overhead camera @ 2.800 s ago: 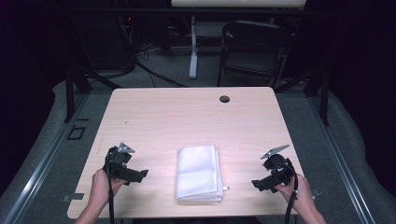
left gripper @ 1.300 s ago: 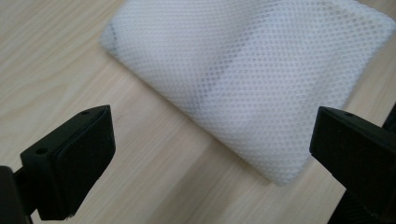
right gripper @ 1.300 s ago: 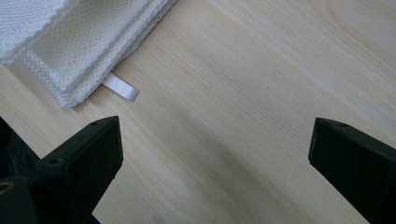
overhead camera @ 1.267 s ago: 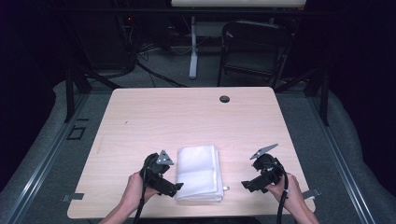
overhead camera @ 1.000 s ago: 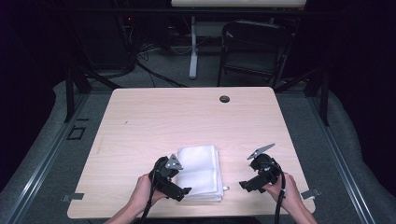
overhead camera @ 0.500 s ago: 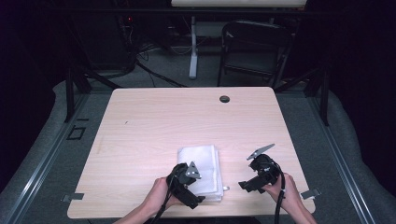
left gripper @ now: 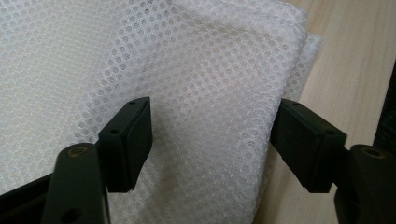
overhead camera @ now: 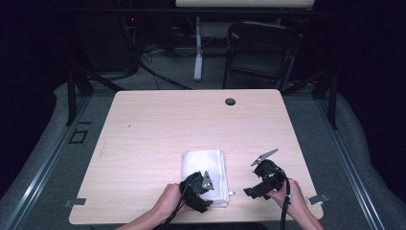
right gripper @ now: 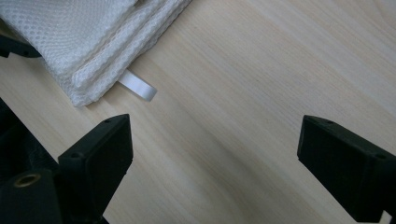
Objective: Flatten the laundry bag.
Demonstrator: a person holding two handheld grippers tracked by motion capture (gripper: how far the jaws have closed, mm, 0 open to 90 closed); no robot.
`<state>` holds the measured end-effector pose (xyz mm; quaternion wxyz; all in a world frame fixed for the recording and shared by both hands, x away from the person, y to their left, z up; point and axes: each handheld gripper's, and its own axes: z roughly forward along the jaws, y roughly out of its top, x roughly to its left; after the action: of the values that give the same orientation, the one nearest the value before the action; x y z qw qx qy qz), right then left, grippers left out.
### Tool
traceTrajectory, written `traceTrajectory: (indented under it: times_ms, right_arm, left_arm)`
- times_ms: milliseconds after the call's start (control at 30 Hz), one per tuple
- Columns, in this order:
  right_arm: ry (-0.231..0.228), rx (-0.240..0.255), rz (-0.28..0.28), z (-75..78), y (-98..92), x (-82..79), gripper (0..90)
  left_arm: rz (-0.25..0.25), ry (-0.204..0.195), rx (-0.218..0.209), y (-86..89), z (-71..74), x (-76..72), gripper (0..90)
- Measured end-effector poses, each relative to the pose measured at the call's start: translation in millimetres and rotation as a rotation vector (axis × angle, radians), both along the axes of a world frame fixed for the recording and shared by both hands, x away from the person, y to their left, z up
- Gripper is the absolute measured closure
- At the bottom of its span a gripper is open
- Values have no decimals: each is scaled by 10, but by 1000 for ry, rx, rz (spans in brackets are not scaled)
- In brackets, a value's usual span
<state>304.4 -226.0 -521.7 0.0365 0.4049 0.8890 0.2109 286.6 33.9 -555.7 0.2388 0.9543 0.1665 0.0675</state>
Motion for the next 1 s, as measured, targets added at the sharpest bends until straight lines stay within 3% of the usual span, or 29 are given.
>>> traceTrajectory:
  times_ms: [200,533,600,833,900,933,1000]
  right_arm:
    - [-10,1,0,3,-3,-12,120]
    - [-8,0,6,-9,4,-20,131]
    - [10,-4,16,-19,7,-7,133]
    - [4,-14,25,-13,24,-23,148]
    - [5,19,16,-36,41,-25,150]
    - [10,-10,26,-34,36,-13,151]
    - [16,-10,25,-44,38,-13,151]
  left_arm:
    - [-4,12,-18,20,19,21,377]
    - [-29,62,-50,40,39,64,582]
    - [-32,65,-49,41,35,73,603]
    - [-33,82,-73,66,35,87,704]
    - [-34,87,-77,73,39,98,719]
    - [-34,87,-79,76,39,102,731]
    - [-34,86,-86,82,42,100,752]
